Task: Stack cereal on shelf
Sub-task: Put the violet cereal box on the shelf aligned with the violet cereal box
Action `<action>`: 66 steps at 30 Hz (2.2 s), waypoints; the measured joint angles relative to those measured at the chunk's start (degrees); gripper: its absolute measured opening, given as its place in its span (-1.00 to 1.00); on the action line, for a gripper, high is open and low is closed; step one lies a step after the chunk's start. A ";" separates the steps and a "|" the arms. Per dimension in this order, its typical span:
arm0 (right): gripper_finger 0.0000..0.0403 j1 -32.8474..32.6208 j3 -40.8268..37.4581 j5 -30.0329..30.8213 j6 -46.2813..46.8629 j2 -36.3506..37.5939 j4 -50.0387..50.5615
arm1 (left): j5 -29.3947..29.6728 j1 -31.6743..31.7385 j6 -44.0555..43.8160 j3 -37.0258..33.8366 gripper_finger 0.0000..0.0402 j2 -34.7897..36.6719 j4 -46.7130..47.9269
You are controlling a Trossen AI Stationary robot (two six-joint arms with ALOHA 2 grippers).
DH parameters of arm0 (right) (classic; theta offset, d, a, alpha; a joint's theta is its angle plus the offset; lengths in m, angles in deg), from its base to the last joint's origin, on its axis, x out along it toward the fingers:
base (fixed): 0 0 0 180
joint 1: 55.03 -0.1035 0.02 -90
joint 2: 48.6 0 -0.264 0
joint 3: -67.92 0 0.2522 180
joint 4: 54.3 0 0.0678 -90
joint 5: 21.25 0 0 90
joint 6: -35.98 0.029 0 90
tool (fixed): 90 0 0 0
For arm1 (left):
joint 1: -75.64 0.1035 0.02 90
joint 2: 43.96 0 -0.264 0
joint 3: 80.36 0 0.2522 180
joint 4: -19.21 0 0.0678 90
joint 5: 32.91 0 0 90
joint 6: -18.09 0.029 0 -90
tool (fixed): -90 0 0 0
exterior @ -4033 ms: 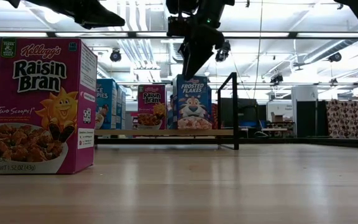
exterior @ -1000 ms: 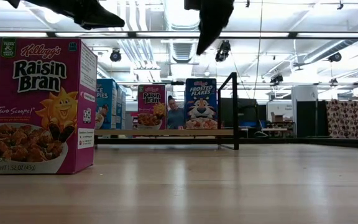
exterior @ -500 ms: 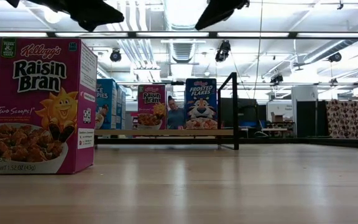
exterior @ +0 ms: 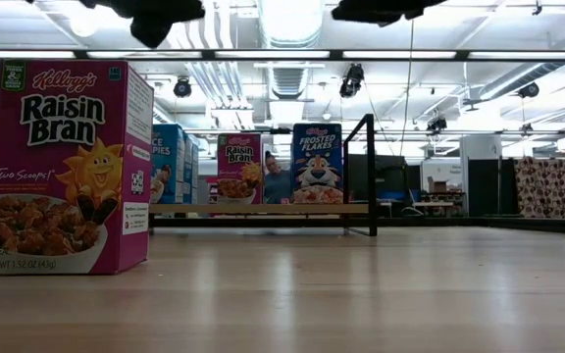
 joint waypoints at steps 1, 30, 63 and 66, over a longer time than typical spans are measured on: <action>0.12 0.02 -1.28 -0.90 -0.54 1.20 -1.50 | 0.01 -0.51 -0.63 0.83 -0.70 -0.62 -0.17; 0.12 0.04 -8.08 -5.80 -9.67 9.27 -9.44 | -5.52 -7.98 -33.16 32.93 -0.69 -24.95 53.17; 0.12 0.04 -8.08 -5.67 -11.58 9.29 -8.31 | -2.61 -22.12 -42.03 48.67 0.40 -48.15 65.02; 0.12 0.04 -8.08 -5.67 -11.56 9.29 -8.31 | -2.63 -22.12 -42.17 47.60 0.40 -48.15 64.46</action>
